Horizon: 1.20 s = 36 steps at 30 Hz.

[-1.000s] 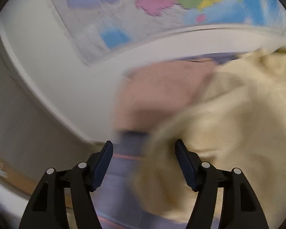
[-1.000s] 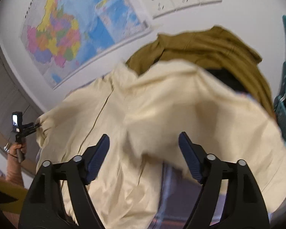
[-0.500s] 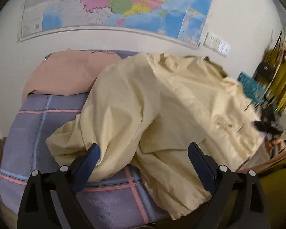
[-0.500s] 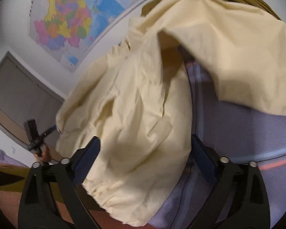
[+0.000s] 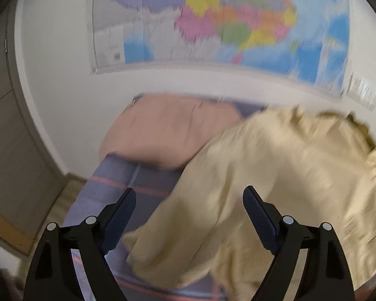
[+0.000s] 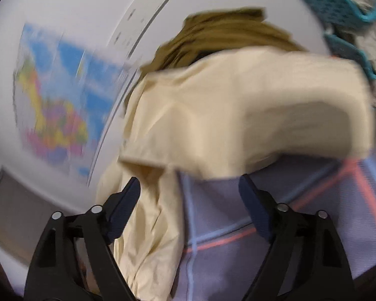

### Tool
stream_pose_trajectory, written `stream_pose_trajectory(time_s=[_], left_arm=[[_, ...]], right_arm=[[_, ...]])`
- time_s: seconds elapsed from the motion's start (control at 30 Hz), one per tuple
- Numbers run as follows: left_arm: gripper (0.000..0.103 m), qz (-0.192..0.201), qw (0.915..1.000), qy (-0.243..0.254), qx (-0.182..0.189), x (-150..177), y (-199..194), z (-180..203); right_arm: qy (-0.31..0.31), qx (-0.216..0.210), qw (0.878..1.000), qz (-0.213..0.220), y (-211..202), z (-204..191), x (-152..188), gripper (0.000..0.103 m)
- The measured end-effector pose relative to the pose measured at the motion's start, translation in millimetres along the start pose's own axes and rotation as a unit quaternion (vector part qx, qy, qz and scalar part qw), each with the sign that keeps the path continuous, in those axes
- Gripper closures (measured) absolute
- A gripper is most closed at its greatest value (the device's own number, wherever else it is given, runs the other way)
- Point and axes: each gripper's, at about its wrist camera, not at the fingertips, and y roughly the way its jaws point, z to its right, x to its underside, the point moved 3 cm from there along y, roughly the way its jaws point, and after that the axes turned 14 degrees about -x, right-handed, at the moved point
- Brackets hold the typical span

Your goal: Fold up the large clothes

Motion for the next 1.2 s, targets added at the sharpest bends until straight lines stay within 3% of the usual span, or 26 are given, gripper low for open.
stream_pose_trajectory(time_s=[0.1, 0.17, 0.23, 0.37, 0.4, 0.47, 0.53, 0.57, 0.7, 0.77, 0.8, 0.87, 0.93, 1.0, 1.2], left_arm=[[0.017, 0.033, 0.9992, 0.002, 0.022, -13, -16, 14], [0.017, 0.041, 0.9981, 0.017, 0.043, -16, -18, 31], [0.016, 0.047, 0.997, 0.038, 0.048, -17, -17, 49], [0.016, 0.034, 0.9939, 0.056, 0.088, -20, -6, 81], [0.016, 0.03, 0.9926, 0.06, 0.102, -20, -2, 91], [0.016, 0.023, 0.9899, 0.07, 0.121, -18, 2, 108], [0.016, 0.011, 0.9868, 0.081, 0.139, -17, 8, 127], [0.016, 0.008, 0.9852, 0.087, 0.147, -14, 10, 134], [0.016, 0.001, 0.9764, 0.12, 0.179, -12, 12, 162], [0.016, 0.009, 0.9718, 0.137, 0.191, -14, 10, 176], [0.016, 0.009, 0.9693, 0.141, 0.201, -16, 10, 182], [0.016, 0.004, 0.9613, 0.14, 0.237, -21, 8, 192], [0.016, 0.008, 0.9539, 0.138, 0.267, -26, 5, 197], [0.016, 0.011, 0.9492, 0.135, 0.284, -29, 3, 201], [0.016, 0.013, 0.943, 0.095, 0.318, -33, 9, 183]], right_arm=[[-0.026, 0.044, 0.997, 0.055, -25, 0, -16, 0.022], [-0.052, 0.113, 0.988, 0.091, -46, 2, -26, 0.021], [-0.071, 0.191, 0.972, 0.116, -62, 11, -33, 0.013], [-0.041, 0.186, 0.98, 0.062, -45, 40, -47, 0.014], [-0.042, 0.189, 0.98, 0.047, -38, 46, -50, 0.024], [-0.032, 0.158, 0.986, 0.031, -27, 51, -54, 0.048], [-0.06, 0.149, 0.986, 0.037, -28, 37, -53, 0.082], [-0.067, 0.111, 0.991, 0.045, -30, 18, -56, 0.086], [-0.158, 0.041, 0.984, 0.075, -45, -74, -66, 0.089], [-0.217, -0.006, 0.973, 0.083, -50, -137, -69, 0.092], [-0.239, -0.034, 0.967, 0.082, -50, -167, -69, 0.1], [-0.276, -0.088, 0.955, 0.065, -45, -217, -66, 0.1], [-0.321, -0.117, 0.939, 0.033, -22, -262, -53, 0.1], [-0.35, -0.15, 0.924, -0.029, 20, -300, -33, 0.1], [-0.386, -0.218, 0.875, -0.195, 157, -350, 46, 0.1]])
